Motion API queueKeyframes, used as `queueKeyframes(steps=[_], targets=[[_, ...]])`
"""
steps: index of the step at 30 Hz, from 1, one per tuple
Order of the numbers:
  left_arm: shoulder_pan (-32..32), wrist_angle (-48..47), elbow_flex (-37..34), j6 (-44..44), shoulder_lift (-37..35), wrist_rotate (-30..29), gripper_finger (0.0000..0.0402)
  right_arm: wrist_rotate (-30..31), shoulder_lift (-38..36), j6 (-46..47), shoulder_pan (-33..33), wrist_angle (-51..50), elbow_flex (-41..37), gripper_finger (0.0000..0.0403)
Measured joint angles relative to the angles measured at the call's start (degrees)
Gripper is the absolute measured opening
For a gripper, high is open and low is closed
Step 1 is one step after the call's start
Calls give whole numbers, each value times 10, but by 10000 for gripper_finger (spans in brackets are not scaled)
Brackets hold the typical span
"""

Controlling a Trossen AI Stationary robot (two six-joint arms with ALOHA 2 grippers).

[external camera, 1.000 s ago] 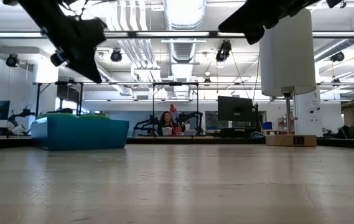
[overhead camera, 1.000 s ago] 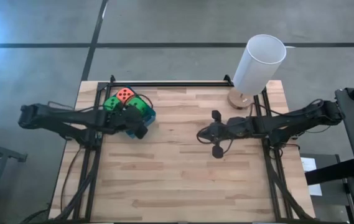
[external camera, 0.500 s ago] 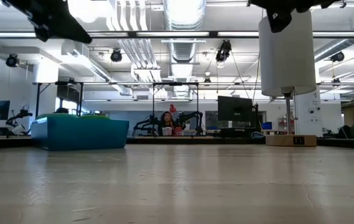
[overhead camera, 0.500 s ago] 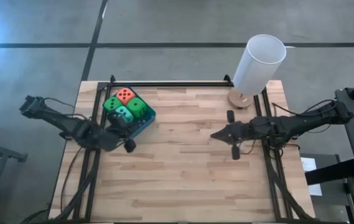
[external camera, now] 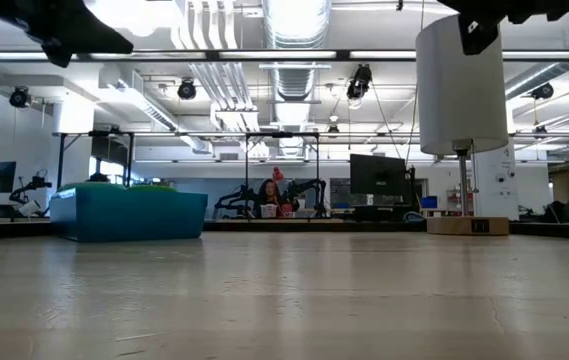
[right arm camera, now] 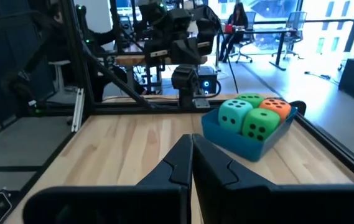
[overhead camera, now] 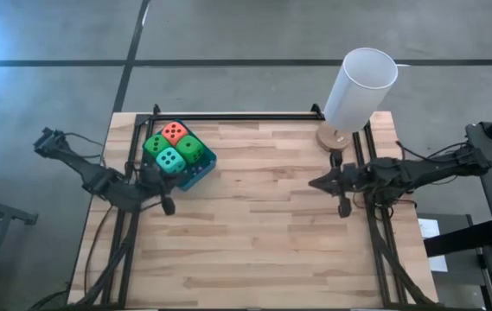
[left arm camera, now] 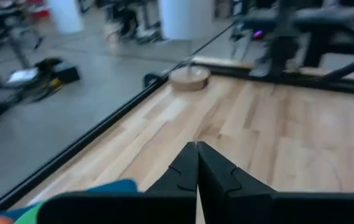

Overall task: Pick & Place Dice
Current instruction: Return to Home Position

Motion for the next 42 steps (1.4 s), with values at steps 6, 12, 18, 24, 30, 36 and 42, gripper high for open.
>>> queueKeyframes(steps=[6, 12, 18, 24, 30, 36, 42], targets=[[0, 162, -80, 151, -97, 86, 3, 0, -31, -20, 0, -1, -14, 8], [0, 188, -138, 171, -218, 111, 3, 0, -69, -21, 0, 1, -36, 8], [0, 190, -177, 202, -313, 124, 2, 0, -116, -21, 0, 1, -59, 8], [0, 180, -191, 229, -377, 134, 2, 0, -186, -19, 0, 0, -91, 8], [0, 172, -191, 256, -381, 143, 2, 0, -268, -22, 0, -4, -110, 8], [0, 173, -191, 269, -381, 143, 2, 1, -347, -18, 0, -45, -121, 8], [0, 172, -191, 269, -381, 143, 2, 2, -340, -17, 0, -53, -118, 8]])
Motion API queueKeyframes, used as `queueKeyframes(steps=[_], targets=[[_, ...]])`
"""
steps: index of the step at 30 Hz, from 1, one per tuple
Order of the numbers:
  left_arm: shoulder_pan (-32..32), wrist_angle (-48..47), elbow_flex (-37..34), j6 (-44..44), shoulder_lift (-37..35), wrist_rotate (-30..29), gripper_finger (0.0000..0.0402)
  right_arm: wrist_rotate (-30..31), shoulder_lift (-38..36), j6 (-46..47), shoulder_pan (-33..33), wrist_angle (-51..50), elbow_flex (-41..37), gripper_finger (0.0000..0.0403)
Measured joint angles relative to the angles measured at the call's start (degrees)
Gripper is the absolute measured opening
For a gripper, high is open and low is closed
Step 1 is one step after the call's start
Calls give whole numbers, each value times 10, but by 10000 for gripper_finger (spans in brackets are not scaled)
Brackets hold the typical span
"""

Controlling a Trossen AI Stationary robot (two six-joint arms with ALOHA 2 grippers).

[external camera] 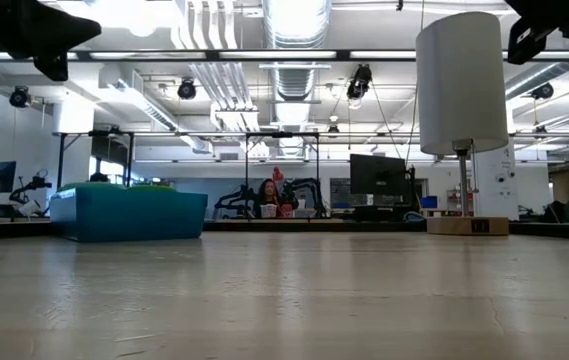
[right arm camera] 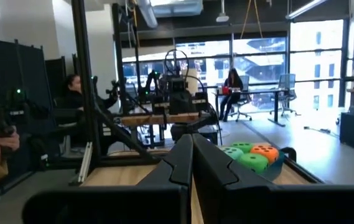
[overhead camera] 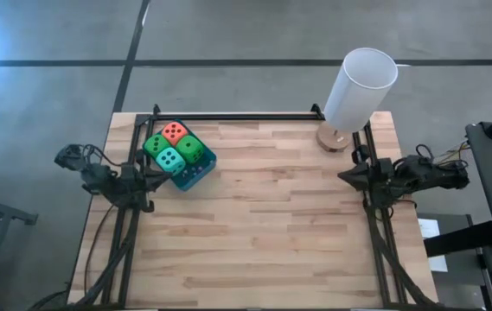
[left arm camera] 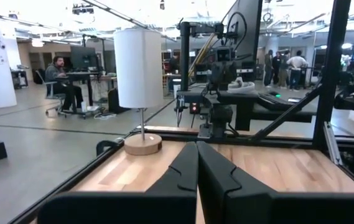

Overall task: Pick & Place Dice
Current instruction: Return to Home Position

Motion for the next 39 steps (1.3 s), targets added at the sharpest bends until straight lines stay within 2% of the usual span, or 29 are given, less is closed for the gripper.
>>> queueKeyframes(steps=[7, 16, 21, 27, 39], targets=[[0, -4, -13, 2, 0, 15, 2, 0, -9, -5, 0, 3, -21, 8], [0, 1, -48, -13, 0, 28, 3, 14, -9, 28, 0, 41, -104, 8], [0, 8, -76, -17, 0, 38, 3, 14, -9, 21, 0, 109, -147, 8], [0, 64, -113, -3, 0, 39, 3, 13, -7, 14, 0, 108, -147, 8], [0, 67, -114, 0, 0, 39, 3, 18, -5, 1, 0, 102, -147, 8]])
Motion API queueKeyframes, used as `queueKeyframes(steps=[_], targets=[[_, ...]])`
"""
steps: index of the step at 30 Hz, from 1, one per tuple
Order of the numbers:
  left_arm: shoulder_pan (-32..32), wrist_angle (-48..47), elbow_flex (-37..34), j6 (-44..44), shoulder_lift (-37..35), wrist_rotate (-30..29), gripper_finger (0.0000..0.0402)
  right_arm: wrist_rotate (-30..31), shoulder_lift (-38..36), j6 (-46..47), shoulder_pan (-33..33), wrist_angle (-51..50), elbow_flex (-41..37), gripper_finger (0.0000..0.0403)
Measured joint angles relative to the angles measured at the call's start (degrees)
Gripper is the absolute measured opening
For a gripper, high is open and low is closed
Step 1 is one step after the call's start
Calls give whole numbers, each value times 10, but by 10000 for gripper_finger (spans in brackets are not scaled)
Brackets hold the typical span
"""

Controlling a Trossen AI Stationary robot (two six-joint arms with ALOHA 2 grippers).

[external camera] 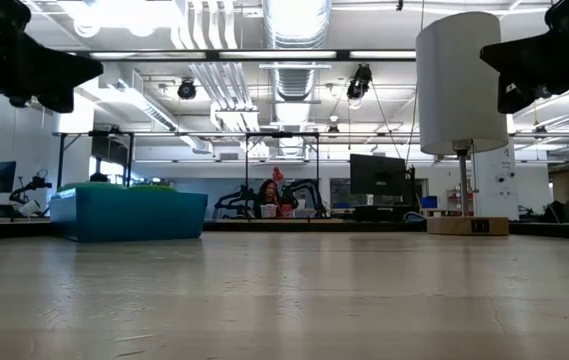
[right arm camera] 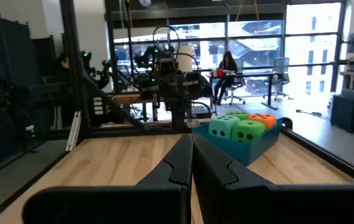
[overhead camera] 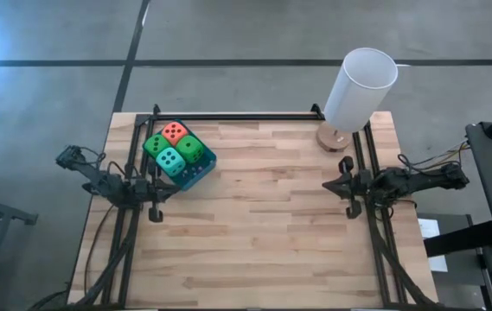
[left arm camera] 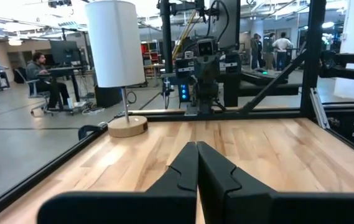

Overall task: Pick & Place Dice
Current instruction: Return to Home Position

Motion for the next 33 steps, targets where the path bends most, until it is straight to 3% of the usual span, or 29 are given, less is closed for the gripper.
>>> queueKeyframes(steps=[33], targets=[[0, -3, 0, -1, 0, -3, 13, 21, 1, -17, 0, -1, 0, 8]])
